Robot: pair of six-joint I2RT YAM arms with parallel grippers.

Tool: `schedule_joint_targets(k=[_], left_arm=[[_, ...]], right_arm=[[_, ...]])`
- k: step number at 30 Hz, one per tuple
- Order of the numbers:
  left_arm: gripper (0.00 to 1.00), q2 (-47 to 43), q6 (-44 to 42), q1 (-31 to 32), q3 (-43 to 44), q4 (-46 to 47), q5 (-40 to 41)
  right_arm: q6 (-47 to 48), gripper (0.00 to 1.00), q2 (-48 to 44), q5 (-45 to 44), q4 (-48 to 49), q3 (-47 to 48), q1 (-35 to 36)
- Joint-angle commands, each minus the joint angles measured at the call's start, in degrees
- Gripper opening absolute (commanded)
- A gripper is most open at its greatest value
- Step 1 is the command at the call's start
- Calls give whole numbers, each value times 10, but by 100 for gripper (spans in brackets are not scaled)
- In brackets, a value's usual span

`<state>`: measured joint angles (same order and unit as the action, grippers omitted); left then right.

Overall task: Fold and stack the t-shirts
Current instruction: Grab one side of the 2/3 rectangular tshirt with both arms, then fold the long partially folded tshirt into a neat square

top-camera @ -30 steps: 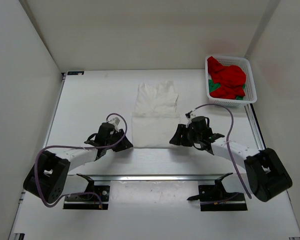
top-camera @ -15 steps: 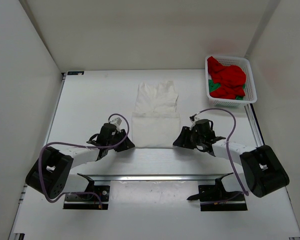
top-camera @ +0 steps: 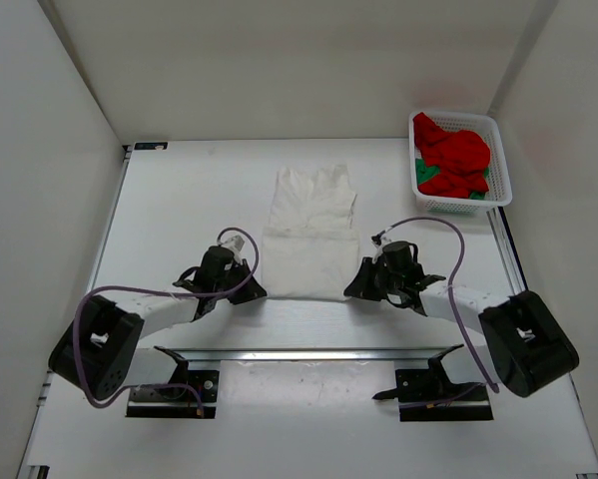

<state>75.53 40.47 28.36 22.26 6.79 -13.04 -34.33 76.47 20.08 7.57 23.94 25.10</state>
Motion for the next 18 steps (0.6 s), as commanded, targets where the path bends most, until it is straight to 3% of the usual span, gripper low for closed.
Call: schedule_joint_targets(k=[1, 4, 6, 10, 13, 18], left_arm=[[0, -69, -18, 7, -14, -68, 0], [0, -148, -25, 34, -37, -145, 11], [0, -218, -26, 56, -42, -233, 20], [0, -343, -9, 77, -19, -333, 32], [0, -357, -20, 61, 46, -359, 23], [0, -235, -34, 13, 160, -247, -15]], right_arm=[[-12, 0, -67, -37, -54, -22, 44], [-41, 0, -131, -95, -116, -43, 107], [-61, 1, -175, -154, -176, -29, 186], [-81, 0, -220, -188, -255, 14, 229], [-45, 0, -229, -196, -285, 75, 211], [47, 0, -161, -123, -271, 179, 67]])
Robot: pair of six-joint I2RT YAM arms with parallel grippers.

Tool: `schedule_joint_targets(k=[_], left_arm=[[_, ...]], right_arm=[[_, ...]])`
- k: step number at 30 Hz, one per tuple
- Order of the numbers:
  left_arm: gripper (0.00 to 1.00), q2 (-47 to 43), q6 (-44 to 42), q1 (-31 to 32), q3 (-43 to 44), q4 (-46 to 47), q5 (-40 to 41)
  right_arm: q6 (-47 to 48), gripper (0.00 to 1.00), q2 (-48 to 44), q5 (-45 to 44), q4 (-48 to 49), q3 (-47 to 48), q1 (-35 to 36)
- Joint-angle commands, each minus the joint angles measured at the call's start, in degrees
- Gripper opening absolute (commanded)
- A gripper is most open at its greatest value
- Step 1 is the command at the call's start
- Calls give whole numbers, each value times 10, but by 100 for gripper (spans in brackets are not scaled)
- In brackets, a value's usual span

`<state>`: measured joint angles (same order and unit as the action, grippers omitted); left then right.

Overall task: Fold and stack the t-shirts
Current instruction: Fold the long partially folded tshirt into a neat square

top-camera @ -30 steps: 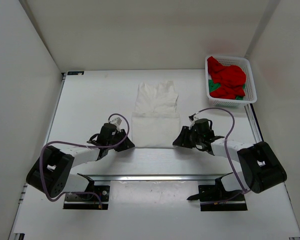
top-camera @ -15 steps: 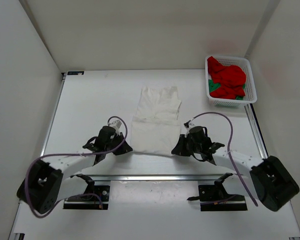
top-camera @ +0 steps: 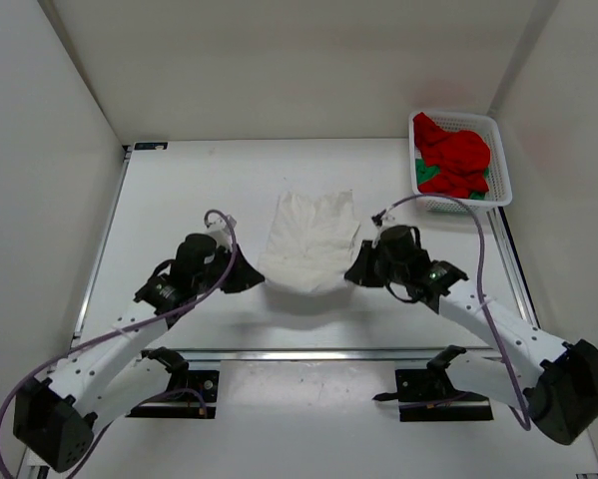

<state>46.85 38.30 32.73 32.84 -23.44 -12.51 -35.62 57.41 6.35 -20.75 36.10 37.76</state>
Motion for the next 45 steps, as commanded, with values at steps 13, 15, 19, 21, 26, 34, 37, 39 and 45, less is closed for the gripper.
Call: schedule_joint_targets(k=[13, 15, 19, 21, 26, 34, 37, 39, 45], left_arm=[[0, 494, 6, -136, 382, 179, 28], [0, 543, 3, -145, 433, 173, 48], [4, 634, 14, -164, 524, 170, 66], [12, 681, 19, -170, 566, 161, 48], [47, 733, 33, -195, 646, 140, 23], [36, 641, 36, -146, 519, 248, 28], [35, 650, 40, -109, 464, 277, 20], [34, 675, 33, -99, 461, 267, 23], [31, 682, 72, -122, 354, 318, -3]], right_arm=[[118, 0, 408, 143, 48, 419, -249], [121, 0, 462, 140, 40, 494, -255], [100, 0, 571, 168, 46, 602, -281], [96, 7, 619, 183, 34, 651, -286], [115, 41, 672, 171, -19, 752, -274], [127, 7, 592, 142, 22, 612, -243], [98, 0, 559, 151, 83, 501, -238], [88, 0, 555, 161, 123, 451, -240], [71, 0, 556, 176, 168, 321, -257]])
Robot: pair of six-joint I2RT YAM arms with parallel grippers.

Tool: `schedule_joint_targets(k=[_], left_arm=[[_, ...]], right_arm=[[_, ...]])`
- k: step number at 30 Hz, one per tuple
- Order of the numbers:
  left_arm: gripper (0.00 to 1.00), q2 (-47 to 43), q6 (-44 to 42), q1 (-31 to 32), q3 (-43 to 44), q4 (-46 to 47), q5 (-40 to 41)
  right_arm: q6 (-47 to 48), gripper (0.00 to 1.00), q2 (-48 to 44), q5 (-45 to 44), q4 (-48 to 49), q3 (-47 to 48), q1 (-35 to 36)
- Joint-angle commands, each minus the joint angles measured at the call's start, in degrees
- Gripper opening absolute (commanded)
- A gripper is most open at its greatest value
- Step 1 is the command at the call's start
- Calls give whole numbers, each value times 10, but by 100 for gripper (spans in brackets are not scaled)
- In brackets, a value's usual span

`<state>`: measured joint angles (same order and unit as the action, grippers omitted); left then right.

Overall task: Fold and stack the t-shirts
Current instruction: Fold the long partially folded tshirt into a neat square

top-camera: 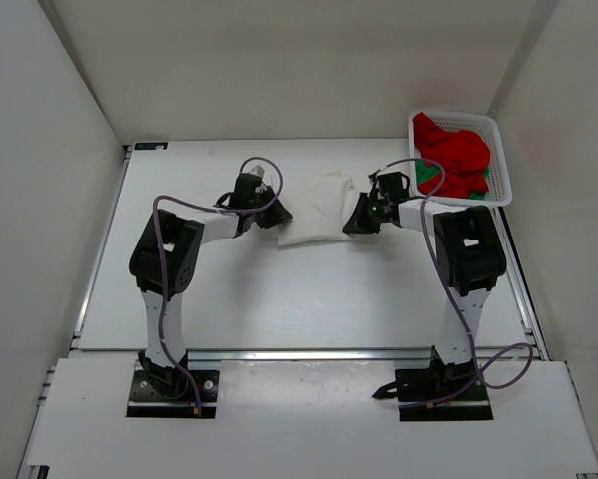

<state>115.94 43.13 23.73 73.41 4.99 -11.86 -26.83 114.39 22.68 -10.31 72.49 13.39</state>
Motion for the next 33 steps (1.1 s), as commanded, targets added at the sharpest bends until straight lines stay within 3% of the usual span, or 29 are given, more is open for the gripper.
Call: schedule_joint_targets(k=[1, 8, 11, 12, 15, 19, 23, 26, 29, 32, 33], left_arm=[[31, -17, 29, -38, -76, 47, -12], [35, -66, 44, -60, -152, 92, -34], [43, -113, 42, -65, -183, 106, -12], [46, -128, 38, -62, -190, 104, -7], [62, -125, 14, -70, -173, 80, 5], [77, -54, -15, -71, -101, 34, -30], [81, 23, -26, -62, -39, 2, -50], [70, 71, -18, -59, 22, -2, -73], [34, 106, 4, -44, 65, 21, -104], [6, 115, 31, -40, 103, 34, -107], [2, 111, 40, -43, 107, 39, -105]], right_arm=[[-25, 0, -20, 11, 74, -52, -12], [-13, 0, -39, 24, 81, -61, -1], [-11, 17, -73, 27, 81, -60, 1], [-8, 27, -81, 25, 80, -65, 4], [-14, 45, -132, 28, 100, -77, 2], [-31, 52, -180, 38, 146, -124, 3], [-40, 53, -203, 49, 166, -148, 13], [-49, 52, -214, 68, 180, -165, 15], [-52, 52, -227, 76, 196, -186, 17], [-55, 51, -237, 91, 203, -197, 19], [-53, 51, -239, 93, 203, -202, 17]])
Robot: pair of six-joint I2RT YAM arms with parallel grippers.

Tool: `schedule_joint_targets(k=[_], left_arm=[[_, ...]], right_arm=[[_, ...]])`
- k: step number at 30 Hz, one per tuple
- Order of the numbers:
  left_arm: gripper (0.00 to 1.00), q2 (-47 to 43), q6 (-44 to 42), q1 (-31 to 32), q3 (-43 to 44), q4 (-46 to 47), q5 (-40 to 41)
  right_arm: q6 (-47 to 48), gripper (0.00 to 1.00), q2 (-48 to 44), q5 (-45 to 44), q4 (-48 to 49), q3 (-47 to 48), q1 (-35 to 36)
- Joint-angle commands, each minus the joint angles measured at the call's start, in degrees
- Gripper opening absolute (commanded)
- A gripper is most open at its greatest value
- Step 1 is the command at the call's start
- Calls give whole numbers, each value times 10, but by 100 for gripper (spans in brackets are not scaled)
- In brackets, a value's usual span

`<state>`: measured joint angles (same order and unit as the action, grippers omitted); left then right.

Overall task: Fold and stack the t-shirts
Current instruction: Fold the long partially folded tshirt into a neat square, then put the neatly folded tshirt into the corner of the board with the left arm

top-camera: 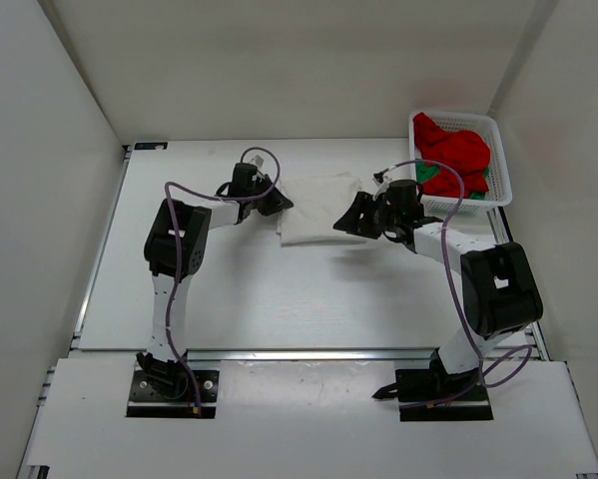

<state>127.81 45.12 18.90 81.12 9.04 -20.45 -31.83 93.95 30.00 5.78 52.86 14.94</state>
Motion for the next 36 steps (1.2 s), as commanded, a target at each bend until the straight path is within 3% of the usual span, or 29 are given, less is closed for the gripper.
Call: schedule_joint_targets(k=[1, 5, 12, 16, 19, 25, 30, 36], left_arm=[[0, -9, 31, -7, 36, 2, -13], [0, -59, 23, -100, 32, -7, 4], [0, -176, 64, -321, -129, 51, 42], [0, -170, 86, -378, -183, 79, 54], [0, -168, 167, -417, -258, 163, 72], [0, -122, 254, -435, -240, 196, 129], [3, -69, 269, -429, -144, 196, 152], [6, -28, 289, -420, -105, 204, 169]], right_arm=[[-1, 51, -39, 17, 42, -12, 1], [3, 50, -57, 26, 46, -32, -5], [3, 49, -39, 62, 62, -31, 11], [11, 48, -35, 60, 55, -29, 26], [13, 49, -43, 58, 49, -37, 42], [26, 50, -43, 48, 27, -52, 63], [26, 49, -36, 52, 23, -68, 62], [21, 49, -24, 61, 8, -66, 51]])
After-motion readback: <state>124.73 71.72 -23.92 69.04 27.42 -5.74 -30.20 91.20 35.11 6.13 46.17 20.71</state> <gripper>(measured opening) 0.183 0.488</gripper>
